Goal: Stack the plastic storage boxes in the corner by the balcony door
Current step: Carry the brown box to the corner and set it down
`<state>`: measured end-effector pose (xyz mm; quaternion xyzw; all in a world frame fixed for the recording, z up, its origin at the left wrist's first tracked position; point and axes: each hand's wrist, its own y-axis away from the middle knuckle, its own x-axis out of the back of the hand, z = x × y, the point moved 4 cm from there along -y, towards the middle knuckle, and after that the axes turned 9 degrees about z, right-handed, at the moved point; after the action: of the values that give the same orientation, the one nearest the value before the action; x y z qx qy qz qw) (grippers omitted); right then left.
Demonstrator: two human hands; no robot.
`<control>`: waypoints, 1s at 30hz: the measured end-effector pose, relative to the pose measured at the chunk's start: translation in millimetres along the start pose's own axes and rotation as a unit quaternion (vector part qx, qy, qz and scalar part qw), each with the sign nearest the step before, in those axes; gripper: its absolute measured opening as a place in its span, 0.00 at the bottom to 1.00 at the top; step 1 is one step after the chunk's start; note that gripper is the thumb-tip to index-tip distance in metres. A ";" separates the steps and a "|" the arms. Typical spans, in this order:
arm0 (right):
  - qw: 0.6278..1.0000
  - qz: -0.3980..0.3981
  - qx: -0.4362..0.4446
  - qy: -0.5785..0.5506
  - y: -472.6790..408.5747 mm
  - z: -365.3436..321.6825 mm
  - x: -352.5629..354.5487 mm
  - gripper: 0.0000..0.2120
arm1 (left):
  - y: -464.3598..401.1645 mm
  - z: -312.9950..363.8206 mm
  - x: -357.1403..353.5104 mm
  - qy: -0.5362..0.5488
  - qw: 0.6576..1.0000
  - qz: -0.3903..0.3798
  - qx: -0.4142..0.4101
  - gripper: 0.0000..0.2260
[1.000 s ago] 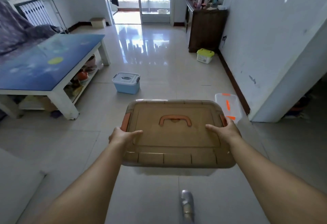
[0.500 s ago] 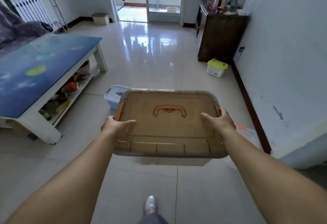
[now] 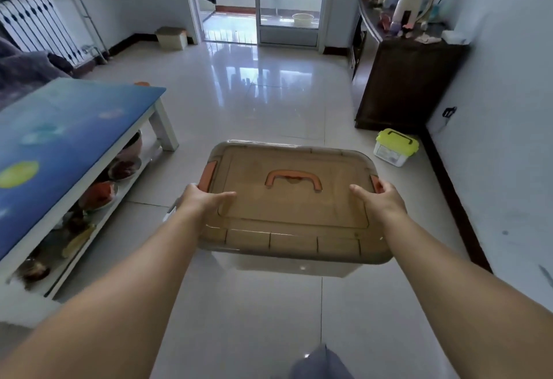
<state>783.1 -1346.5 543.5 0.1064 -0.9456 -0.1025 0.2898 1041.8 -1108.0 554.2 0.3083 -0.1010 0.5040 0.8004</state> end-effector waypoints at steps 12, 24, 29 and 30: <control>0.998 -0.028 0.014 0.056 -325.2 -161.0 -110.1 0.37 | -260.5 175.7 -122.9 -0.002 0.998 0.043 0.040 0.38; 0.991 -0.105 0.041 0.066 -566.2 -350.1 -314.2 0.37 | -556.7 317.6 -133.4 0.016 0.993 0.088 0.074 0.42; 0.991 -0.119 0.036 0.041 -662.4 -442.0 -393.0 0.37 | -689.2 389.7 -129.2 -0.004 0.991 0.097 0.091 0.43; 0.991 -0.121 0.037 0.038 -680.9 -456.5 -405.9 0.38 | -712.0 402.4 -130.3 -0.006 0.991 0.099 0.092 0.43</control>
<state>1468.3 -1952.4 526.0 0.2345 -0.9172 -0.0977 0.3068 1659.2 -1659.4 531.3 0.3723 -0.0887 0.5864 0.7139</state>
